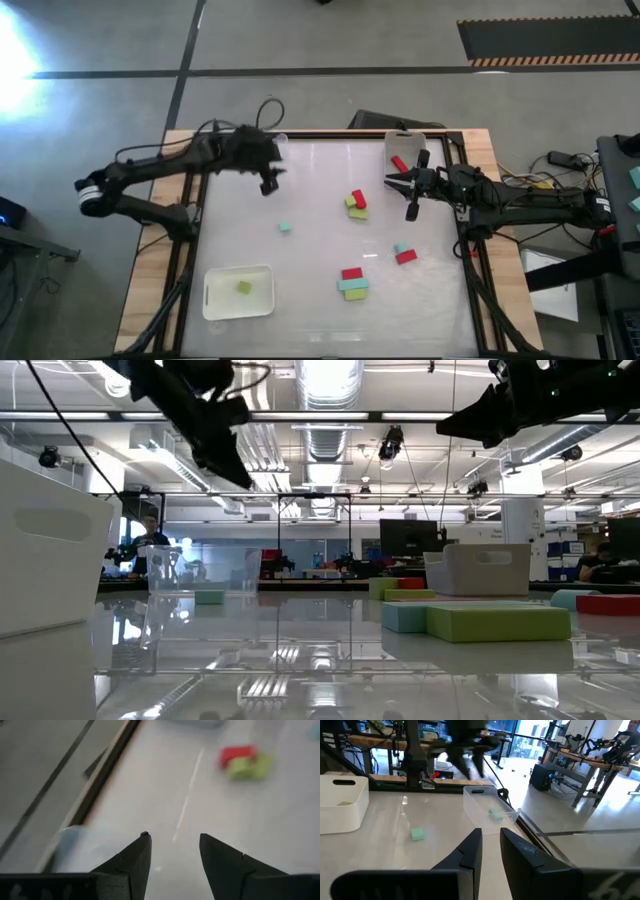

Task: Sort & place blocks by color
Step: Put the top blue block into the transparent bin

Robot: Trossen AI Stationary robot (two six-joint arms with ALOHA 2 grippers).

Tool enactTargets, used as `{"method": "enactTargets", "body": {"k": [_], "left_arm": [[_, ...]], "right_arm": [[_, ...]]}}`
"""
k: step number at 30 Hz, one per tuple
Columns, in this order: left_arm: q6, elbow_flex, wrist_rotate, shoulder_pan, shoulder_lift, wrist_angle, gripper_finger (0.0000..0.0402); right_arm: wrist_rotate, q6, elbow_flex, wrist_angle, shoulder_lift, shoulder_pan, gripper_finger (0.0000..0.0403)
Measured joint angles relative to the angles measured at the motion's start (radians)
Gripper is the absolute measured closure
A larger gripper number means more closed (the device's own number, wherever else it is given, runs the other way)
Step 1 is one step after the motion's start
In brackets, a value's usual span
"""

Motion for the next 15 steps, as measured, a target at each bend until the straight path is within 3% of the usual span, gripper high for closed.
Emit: {"method": "enactTargets", "body": {"k": [10, 15], "left_arm": [[-0.267, -0.246, -0.027, -0.319, -0.084, 0.438, 0.0249], [-0.35, -0.262, -0.149, -0.423, -0.045, 0.387, 0.0249]], "right_arm": [[0.0, 0.018, 0.0, -0.004, 0.0, 0.0, 0.0344], [0.0, 0.019, 0.0, -0.005, 0.0, 0.0, 0.0344]]}}
